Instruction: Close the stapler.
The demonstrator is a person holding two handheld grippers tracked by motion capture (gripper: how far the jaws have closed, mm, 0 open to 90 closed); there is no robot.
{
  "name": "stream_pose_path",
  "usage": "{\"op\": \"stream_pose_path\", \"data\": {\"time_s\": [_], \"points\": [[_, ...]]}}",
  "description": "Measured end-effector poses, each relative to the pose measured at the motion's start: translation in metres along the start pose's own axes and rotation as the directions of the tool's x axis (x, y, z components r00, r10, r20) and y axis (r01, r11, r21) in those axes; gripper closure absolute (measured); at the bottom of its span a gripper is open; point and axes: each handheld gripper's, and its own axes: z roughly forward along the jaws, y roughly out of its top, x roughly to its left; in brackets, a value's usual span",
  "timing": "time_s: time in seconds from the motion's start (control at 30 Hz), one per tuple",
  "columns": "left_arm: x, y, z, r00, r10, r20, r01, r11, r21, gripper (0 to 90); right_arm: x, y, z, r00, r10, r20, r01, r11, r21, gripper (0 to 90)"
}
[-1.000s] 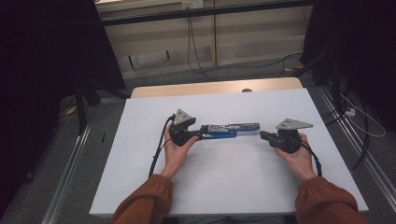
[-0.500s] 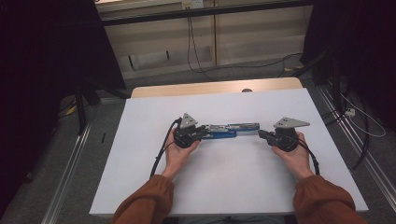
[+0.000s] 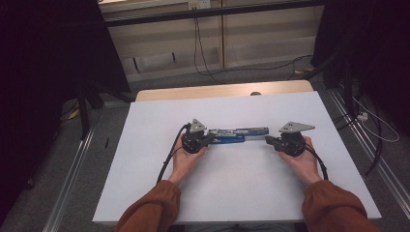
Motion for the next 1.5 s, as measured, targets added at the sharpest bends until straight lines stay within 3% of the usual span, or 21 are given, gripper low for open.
{"op": "stream_pose_path", "data": {"time_s": [0.27,0.53,0.8,1.17,1.3,1.4,1.5], "points": [[0.002,0.001,0.001,0.9999,-0.006,-0.008,0.006,1.0000,0.002,90.0,0.000,-0.001,0.005,0.9994,-0.033,0.003,0.033,0.999,0.027,90.0],[0.002,0.001,0.002,0.9999,0.005,-0.014,-0.005,1.0000,-0.001,90.0,-0.002,0.000,0.009,0.9996,-0.020,0.018,0.019,0.998,0.059,90.0],[0.002,0.001,0.002,1.0000,0.005,-0.006,-0.005,1.0000,-0.004,90.0,-0.003,0.003,0.014,0.9986,-0.046,0.027,0.044,0.996,0.084,90.0],[0.003,0.000,0.003,0.9999,-0.011,0.005,0.011,0.9999,-0.008,90.0,-0.008,0.007,0.022,0.9981,-0.023,0.057,0.015,0.990,0.137,90.0],[0.004,0.000,0.002,1.0000,-0.004,0.005,0.004,1.0000,-0.008,90.0,-0.006,0.010,0.023,0.9975,-0.034,0.062,0.023,0.986,0.165,90.0],[0.004,0.000,0.002,0.9999,-0.005,0.009,0.005,0.9999,-0.011,90.0,-0.006,0.010,0.023,0.9975,-0.030,0.063,0.019,0.987,0.159,90.0],[0.003,0.000,0.002,1.0000,0.006,0.002,-0.006,0.9999,-0.012,90.0,-0.005,0.009,0.023,0.9961,-0.055,0.069,0.044,0.986,0.158,90.0]]}}
